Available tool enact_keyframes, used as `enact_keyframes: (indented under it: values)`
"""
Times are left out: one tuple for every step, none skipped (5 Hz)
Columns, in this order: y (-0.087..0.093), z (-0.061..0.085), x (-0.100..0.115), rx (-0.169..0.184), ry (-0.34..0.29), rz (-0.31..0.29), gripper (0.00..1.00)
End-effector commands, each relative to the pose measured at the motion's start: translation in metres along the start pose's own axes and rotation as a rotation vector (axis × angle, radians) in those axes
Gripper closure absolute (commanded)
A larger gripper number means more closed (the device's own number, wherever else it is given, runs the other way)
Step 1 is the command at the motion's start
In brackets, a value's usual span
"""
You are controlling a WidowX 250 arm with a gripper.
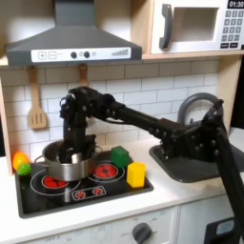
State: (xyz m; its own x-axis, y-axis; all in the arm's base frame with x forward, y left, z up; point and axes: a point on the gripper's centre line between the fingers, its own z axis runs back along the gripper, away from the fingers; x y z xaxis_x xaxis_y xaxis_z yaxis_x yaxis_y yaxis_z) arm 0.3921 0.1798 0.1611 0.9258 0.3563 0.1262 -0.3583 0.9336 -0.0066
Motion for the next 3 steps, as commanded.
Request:
enact_keyframes:
  values:
    - [-0.0008, 0.0025, -0.0082, -0.011, 0.009, -0.018, 0.0]
    - [-0.0015, 0.0014, -0.0127, -0.013, 0.017, -0.024, 0.0]
    - [-0.0004, 0.0021, -0.0164, -0.011, 0.019, -0.03, 0.0]
